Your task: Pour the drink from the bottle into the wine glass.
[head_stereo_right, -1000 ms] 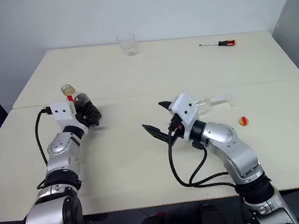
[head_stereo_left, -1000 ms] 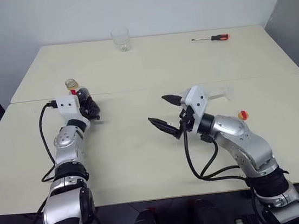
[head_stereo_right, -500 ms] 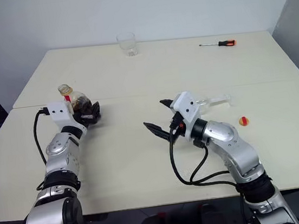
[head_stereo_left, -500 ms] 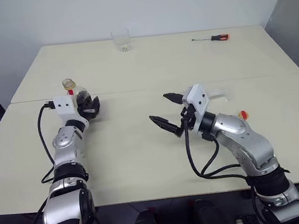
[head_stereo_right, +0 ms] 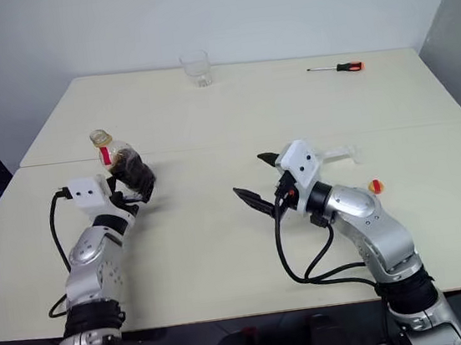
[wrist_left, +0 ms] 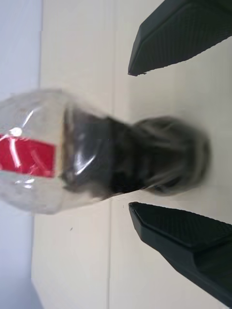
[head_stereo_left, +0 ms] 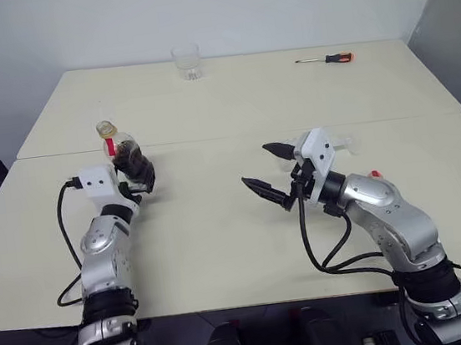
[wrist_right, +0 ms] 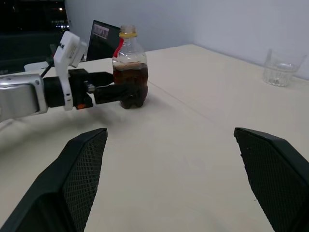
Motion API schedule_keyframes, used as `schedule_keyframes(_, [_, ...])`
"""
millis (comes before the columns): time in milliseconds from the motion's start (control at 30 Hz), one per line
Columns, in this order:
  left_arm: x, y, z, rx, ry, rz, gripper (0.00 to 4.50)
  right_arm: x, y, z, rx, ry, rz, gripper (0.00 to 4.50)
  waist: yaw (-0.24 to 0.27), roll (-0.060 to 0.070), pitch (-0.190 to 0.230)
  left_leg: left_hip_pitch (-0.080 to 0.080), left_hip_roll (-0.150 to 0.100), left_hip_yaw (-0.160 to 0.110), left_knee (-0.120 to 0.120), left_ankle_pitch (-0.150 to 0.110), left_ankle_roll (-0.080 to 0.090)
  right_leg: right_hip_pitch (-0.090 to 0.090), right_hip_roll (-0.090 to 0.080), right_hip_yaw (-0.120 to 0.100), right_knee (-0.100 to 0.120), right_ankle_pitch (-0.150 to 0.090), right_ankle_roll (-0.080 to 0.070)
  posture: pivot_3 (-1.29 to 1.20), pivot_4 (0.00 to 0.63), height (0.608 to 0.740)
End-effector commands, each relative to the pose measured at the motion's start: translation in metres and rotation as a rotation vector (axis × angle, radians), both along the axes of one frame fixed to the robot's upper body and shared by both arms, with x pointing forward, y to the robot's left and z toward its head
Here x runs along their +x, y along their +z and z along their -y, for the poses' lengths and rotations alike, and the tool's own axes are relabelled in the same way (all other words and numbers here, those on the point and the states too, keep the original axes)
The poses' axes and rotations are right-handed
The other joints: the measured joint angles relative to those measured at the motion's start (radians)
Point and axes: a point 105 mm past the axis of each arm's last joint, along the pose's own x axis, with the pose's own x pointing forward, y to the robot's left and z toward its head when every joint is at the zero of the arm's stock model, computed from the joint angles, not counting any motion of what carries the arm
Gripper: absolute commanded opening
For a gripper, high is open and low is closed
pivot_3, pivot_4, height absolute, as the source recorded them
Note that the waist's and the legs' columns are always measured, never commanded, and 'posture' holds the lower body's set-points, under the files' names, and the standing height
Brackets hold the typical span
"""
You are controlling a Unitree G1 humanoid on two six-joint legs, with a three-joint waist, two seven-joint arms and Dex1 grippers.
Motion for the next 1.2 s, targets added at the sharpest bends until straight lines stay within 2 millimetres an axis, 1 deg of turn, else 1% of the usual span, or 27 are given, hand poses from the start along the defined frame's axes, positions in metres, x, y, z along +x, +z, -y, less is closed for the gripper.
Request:
schedule_keyframes(33, [-0.014,0.024,0.001,-0.003,0.015,0.06,4.46,-0.008,0.011,0.004,0.021,0.012,0.036,4.5,0.0,0.0,0.0,0.0,0.0,0.0,0.0,0.0,0.0,0.0,0.0,0.0,0.0,0.0,0.0,0.0,0.15,0.74])
schedule_keyframes(200, [-0.041,0.022,0.017,-0.019,-0.015,0.021,4.46,-0.011,0.006,0.018,-0.017,-0.008,0.035,4.5,0.001,0.0,0.0,0.0,0.0,0.001,0.0,0.0,0.0,0.001,0.0,0.001,0.0,0.0,0.0,0.0,0.15,0.74])
schedule_keyframes(333, [-0.061,0.014,0.039,-0.013,-0.106,-0.036,4.46,-0.011,-0.001,0.039,-0.053,-0.058,0.023,4.5,0.003,-0.001,-0.001,0.0,0.0,0.0,0.0,0.0,0.0,0.001,0.0,0.0,0.0,0.0,0.0,0.0,0.15,0.74])
schedule_keyframes(433, [-0.072,0.014,0.069,0.065,-0.272,-0.055,4.46,-0.011,-0.005,0.052,-0.081,-0.103,0.023,4.5,0.004,-0.001,-0.001,0.001,0.0,0.001,0.0,0.0,0.0,0.002,0.0,0.001,-0.001,0.0,0.0,0.0,0.15,0.74])
schedule_keyframes(500, [-0.075,0.017,0.084,0.094,-0.363,-0.052,4.46,-0.008,-0.007,0.059,-0.112,-0.146,0.045,4.5,0.004,-0.001,-0.001,0.001,0.0,0.0,0.0,0.0,0.0,0.002,0.001,0.0,0.0,0.0,0.0,0.0,0.15,0.74])
schedule_keyframes(533, [-0.076,0.021,0.094,0.122,-0.431,-0.043,4.46,-0.005,-0.008,0.065,-0.141,-0.181,0.065,4.5,0.004,-0.001,-0.001,0.001,0.0,0.0,0.0,0.0,0.0,0.002,0.001,0.001,0.0,0.0,0.0,0.0,0.15,0.74])
schedule_keyframes(600, [-0.079,0.025,0.117,0.205,-0.591,-0.024,4.46,0.003,-0.014,0.077,-0.255,-0.253,0.137,4.5,0.004,-0.001,-0.001,0.002,0.0,0.0,0.0,0.0,0.0,0.003,0.001,0.0,0.0,0.0,0.0,0.0,0.15,0.74])
schedule_keyframes(667, [-0.083,0.028,0.133,0.23,-0.71,-0.015,4.46,0.01,-0.02,0.089,-0.347,-0.304,0.196,4.5,0.005,-0.001,-0.001,0.002,-0.001,0.001,0.0,0.0,0.0,0.004,0.001,0.0,-0.001,0.0,0.0,0.0,0.15,0.74])
schedule_keyframes(767, [-0.086,0.03,0.144,0.267,-0.818,-0.003,4.46,0.017,-0.024,0.104,-0.414,-0.367,0.246,4.5,0.003,-0.001,-0.001,0.002,-0.001,0.002,0.0,0.0,0.0,0.004,0.001,0.001,-0.002,0.0,0.0,0.0,0.15,0.74])
schedule_keyframes(867, [-0.089,0.032,0.152,0.268,-0.904,0.004,4.46,0.021,-0.03,0.112,-0.52,-0.401,0.33,4.5,0.001,0.0,-0.001,0.002,0.0,0.002,-0.001,0.0,0.0,0.004,0.001,0.001,-0.002,0.0,0.0,0.0,0.15,0.74])
schedule_keyframes(967, [-0.091,0.036,0.159,0.253,-0.964,0.019,4.46,0.03,-0.032,0.121,-0.632,-0.46,0.415,4.5,0.001,-0.001,-0.001,0.003,0.0,0.002,-0.001,0.0,0.0,0.004,0.001,0.001,-0.002,0.0,0.0,0.0,0.15,0.74])
schedule_keyframes(1067, [-0.092,0.038,0.165,0.251,-1.001,0.034,4.46,0.043,-0.032,0.13,-0.753,-0.525,0.496,4.5,0.001,-0.001,-0.001,0.003,0.0,0.002,-0.001,0.0,0.0,0.004,0.001,0.001,-0.002,0.0,0.0,0.0,0.15,0.74])
schedule_keyframes(1200, [-0.085,0.04,0.168,0.251,-0.998,0.055,4.46,0.061,-0.029,0.132,-0.902,-0.565,0.638,4.5,0.001,-0.001,-0.001,0.003,-0.001,0.003,0.0,0.0,0.0,0.004,0.001,0.001,-0.002,0.0,0.0,0.0,0.15,0.74])
